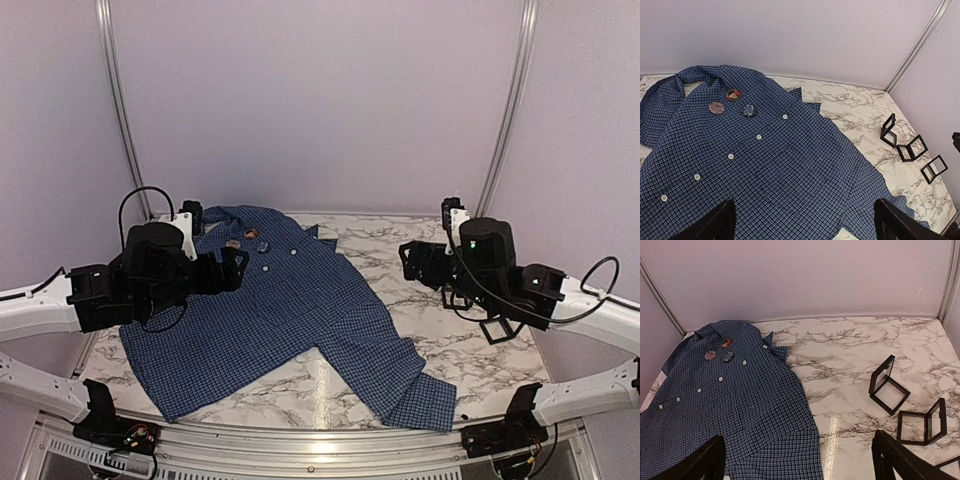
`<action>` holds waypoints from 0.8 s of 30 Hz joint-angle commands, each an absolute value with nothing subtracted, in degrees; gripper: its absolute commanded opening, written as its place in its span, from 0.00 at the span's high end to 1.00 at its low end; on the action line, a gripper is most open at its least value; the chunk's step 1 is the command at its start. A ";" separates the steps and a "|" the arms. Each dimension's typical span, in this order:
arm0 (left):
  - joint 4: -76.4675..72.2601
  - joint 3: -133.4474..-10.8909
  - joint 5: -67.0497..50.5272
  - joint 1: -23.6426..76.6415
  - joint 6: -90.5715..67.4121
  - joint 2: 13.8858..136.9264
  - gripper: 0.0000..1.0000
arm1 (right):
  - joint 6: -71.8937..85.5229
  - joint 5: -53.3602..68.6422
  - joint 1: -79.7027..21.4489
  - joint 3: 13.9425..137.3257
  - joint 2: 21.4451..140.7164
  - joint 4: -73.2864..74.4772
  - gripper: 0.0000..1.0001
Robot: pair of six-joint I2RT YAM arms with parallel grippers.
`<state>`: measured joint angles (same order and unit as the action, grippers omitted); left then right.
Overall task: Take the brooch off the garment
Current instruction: Move the flattened clothing to the center of the board.
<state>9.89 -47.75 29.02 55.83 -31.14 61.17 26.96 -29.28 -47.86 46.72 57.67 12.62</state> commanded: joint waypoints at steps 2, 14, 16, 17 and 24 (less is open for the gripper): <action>13.15 -45.15 29.33 53.35 -37.16 64.05 0.01 | 23.96 -22.62 -47.22 52.05 69.11 14.55 0.03; 14.03 -39.60 26.39 51.27 -43.23 72.89 0.01 | 19.73 -15.59 -49.50 68.06 101.33 11.74 0.11; 12.74 -39.54 25.61 50.85 -43.25 75.64 0.02 | 19.48 -15.93 -50.23 71.56 106.13 12.35 0.12; 11.99 -39.71 24.98 50.63 -43.33 77.66 0.02 | 19.44 -15.83 -50.39 73.05 108.34 12.48 0.13; 9.31 -42.60 22.71 49.84 -43.08 87.93 0.02 | 19.60 -18.79 -50.80 80.21 119.04 14.96 0.20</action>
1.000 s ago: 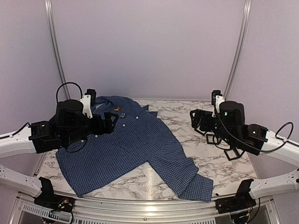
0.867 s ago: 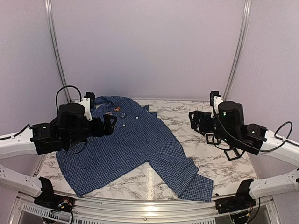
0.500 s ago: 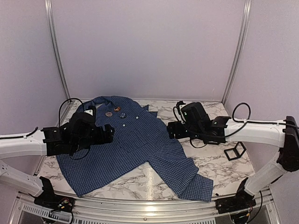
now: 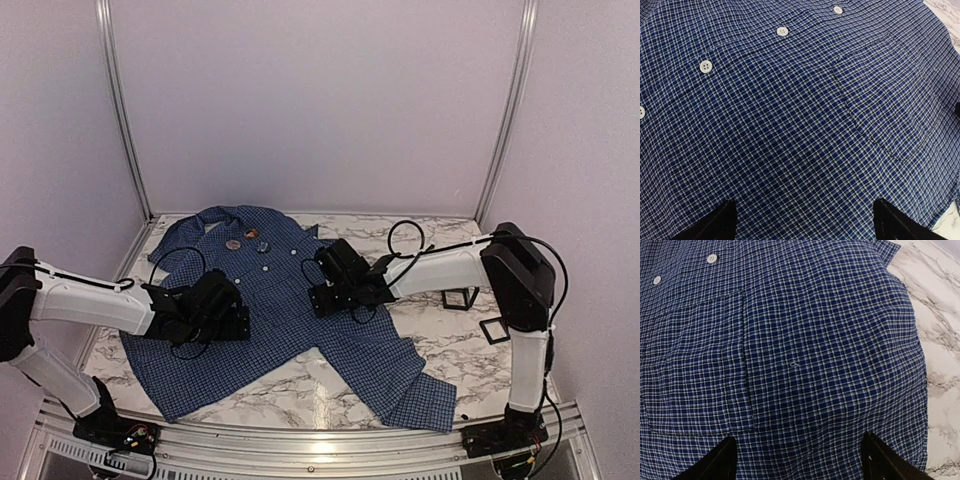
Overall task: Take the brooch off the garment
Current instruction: Move the flattened clothing to the center of the board.
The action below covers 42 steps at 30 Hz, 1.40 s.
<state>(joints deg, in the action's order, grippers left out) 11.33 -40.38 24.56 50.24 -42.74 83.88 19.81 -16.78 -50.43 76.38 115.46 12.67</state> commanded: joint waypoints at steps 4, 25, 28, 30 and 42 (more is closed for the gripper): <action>8.69 -42.85 21.65 49.85 -43.41 90.60 0.03 | 21.00 -19.45 -50.89 79.71 120.44 16.50 0.25; 10.41 -40.18 21.41 54.81 -48.65 80.06 0.01 | 36.37 -17.88 -53.08 50.50 99.44 12.95 0.97; 15.09 -42.43 25.68 53.43 -48.98 75.86 0.01 | 38.46 -18.28 -53.26 45.87 94.97 14.18 0.99; 17.92 -43.77 27.78 51.48 -48.69 73.76 0.01 | 39.55 -18.74 -53.26 43.37 92.43 14.85 0.99; 17.95 -44.23 24.73 44.29 -44.45 71.10 0.01 | 34.59 -21.00 -53.05 50.42 89.66 17.51 0.33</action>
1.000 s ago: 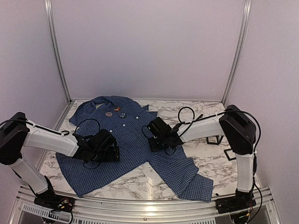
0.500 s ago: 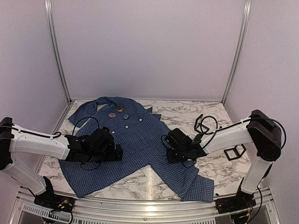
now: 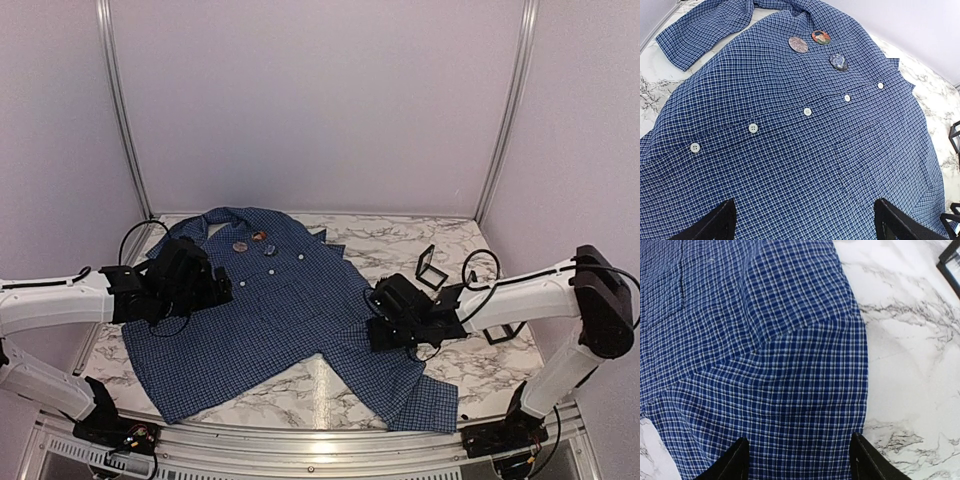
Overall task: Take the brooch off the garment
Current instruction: Move the flattened clothing to the center of the board.
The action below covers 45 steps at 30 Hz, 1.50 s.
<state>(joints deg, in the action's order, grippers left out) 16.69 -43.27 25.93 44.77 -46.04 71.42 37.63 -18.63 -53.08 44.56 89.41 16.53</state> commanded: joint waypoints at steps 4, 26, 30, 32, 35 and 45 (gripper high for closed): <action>17.74 -44.06 23.39 44.06 -43.84 71.64 0.01 | 31.32 -19.85 -51.94 57.54 94.75 16.35 0.17; 15.75 -41.80 18.91 44.08 -43.51 72.03 0.01 | 32.40 -21.71 -49.60 62.00 112.47 13.10 0.45; 15.60 -41.76 18.99 44.11 -43.85 71.90 0.01 | 34.00 -22.22 -50.37 59.98 110.90 14.27 0.76; 15.58 -41.86 19.05 44.08 -43.80 71.64 0.01 | 34.60 -22.40 -50.73 58.82 108.81 15.29 0.91; 15.79 -42.27 19.28 44.03 -43.75 71.30 0.01 | 35.40 -22.58 -51.17 56.38 104.49 17.67 1.00; 19.56 -41.46 25.34 39.70 -48.67 68.18 0.01 | 41.80 -22.12 -53.24 43.64 89.16 24.52 1.00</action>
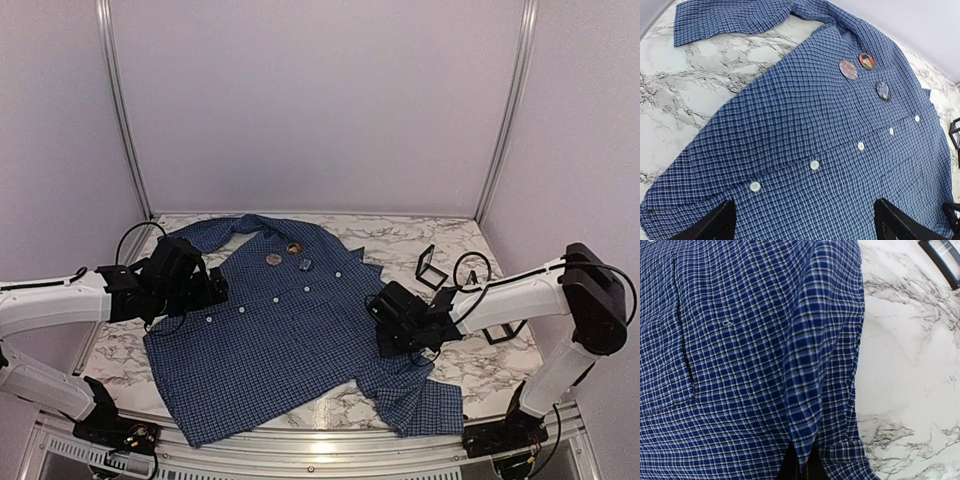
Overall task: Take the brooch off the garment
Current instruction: Move the flattened clothing to the center of the board.
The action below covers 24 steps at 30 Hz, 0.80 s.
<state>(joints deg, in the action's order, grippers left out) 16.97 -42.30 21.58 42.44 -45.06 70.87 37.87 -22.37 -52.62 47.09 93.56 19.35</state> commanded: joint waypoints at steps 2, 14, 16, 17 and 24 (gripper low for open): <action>20.97 -40.04 26.32 37.19 -50.94 66.91 0.02 | 42.53 -21.62 -53.27 42.24 86.67 24.48 1.00; 11.76 -39.55 13.41 21.82 -36.77 74.61 0.13 | 40.34 -20.11 -53.26 43.68 84.91 24.09 0.63; 10.60 -40.11 11.55 21.26 -35.32 76.60 0.13 | 39.99 -20.44 -53.26 44.36 83.95 25.01 0.54; 10.33 -40.42 11.10 20.92 -34.79 77.76 0.13 | 39.87 -20.54 -53.28 44.72 83.40 25.40 0.51; 9.32 -44.16 6.80 20.35 -29.30 85.68 0.14 | 37.70 -22.46 -54.27 49.87 81.41 28.19 0.35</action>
